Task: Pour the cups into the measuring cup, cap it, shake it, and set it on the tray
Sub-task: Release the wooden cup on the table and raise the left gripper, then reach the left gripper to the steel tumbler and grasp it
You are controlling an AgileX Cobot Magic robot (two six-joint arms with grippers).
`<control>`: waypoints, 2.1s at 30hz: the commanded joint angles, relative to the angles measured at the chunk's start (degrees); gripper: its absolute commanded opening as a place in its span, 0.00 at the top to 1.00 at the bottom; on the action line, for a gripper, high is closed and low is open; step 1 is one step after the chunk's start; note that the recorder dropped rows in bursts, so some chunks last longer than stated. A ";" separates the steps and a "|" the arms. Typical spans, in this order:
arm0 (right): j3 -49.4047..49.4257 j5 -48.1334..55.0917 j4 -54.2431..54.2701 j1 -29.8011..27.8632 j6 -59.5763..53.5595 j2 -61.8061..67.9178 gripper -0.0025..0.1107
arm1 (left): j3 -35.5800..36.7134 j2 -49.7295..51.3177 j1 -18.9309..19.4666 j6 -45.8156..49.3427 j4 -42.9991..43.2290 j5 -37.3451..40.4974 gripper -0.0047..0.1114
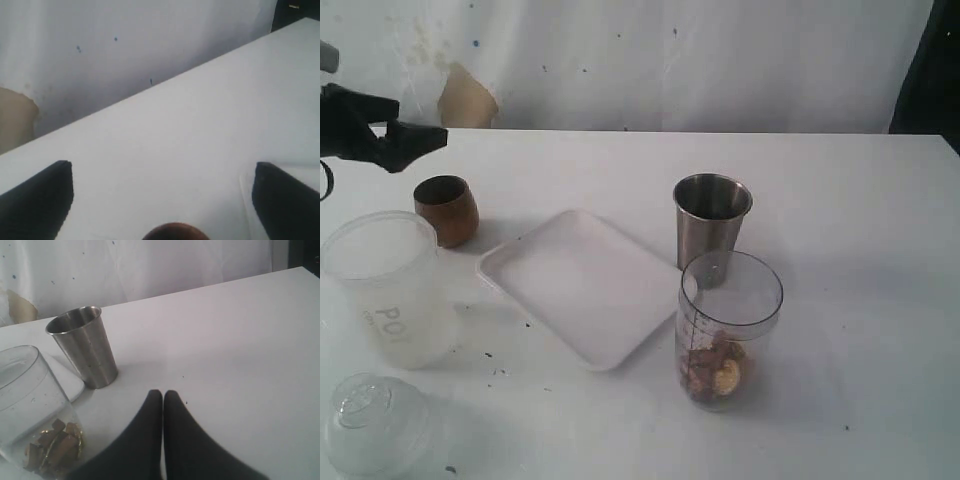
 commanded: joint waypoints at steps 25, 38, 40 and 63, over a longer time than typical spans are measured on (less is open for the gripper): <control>0.05 -0.79 -0.04 0.20 -0.06 -0.18 0.98 | -0.25 -11.22 -33.33 -35.57 19.01 13.33 0.78; 0.05 -0.78 -0.21 0.20 -0.06 -0.18 0.98 | -0.25 7.78 -35.08 3.03 -12.96 2.90 0.17; 0.05 -0.78 -0.21 0.20 -0.06 -0.18 0.98 | -0.25 9.41 -36.27 8.59 -17.14 2.79 0.16; 0.05 -0.79 -0.07 0.20 -0.06 -0.18 0.98 | -0.65 17.57 -40.35 26.19 -39.94 -0.33 0.16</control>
